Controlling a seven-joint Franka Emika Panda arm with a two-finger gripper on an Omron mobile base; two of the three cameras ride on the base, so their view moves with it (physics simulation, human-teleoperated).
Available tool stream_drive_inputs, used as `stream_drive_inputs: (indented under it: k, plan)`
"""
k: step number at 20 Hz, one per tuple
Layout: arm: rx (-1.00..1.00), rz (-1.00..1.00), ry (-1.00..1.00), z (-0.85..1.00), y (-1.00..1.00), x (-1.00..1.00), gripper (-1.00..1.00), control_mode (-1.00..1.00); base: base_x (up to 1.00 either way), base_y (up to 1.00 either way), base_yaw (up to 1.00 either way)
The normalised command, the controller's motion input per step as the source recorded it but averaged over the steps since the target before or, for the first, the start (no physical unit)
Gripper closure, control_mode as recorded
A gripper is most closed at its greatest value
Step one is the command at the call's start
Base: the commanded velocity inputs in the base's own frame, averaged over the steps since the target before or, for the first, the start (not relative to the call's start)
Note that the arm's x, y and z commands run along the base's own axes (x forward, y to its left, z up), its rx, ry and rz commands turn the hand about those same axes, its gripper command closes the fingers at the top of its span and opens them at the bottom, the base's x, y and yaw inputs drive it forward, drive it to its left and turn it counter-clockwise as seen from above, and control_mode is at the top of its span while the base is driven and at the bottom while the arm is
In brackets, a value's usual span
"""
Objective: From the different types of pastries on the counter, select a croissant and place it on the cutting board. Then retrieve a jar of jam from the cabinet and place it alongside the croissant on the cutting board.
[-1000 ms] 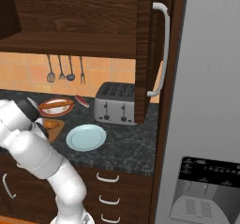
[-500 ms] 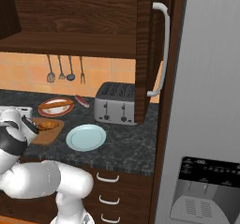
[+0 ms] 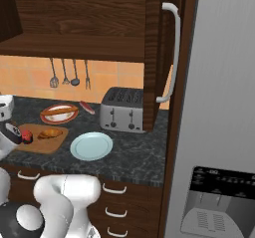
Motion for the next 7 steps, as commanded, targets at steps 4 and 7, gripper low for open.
stream_drive_inputs:
  k: [4, 7]
  plan:
    - [0.09, 0.00, -0.45, 1.00, -0.07, -0.98, -1.00, -1.00, 0.00, 0.00, 0.00]
    - [0.11, 0.00, -0.49, 1.00, -0.20, -1.00, -1.00, -1.00, 0.00, 0.00, 0.00]
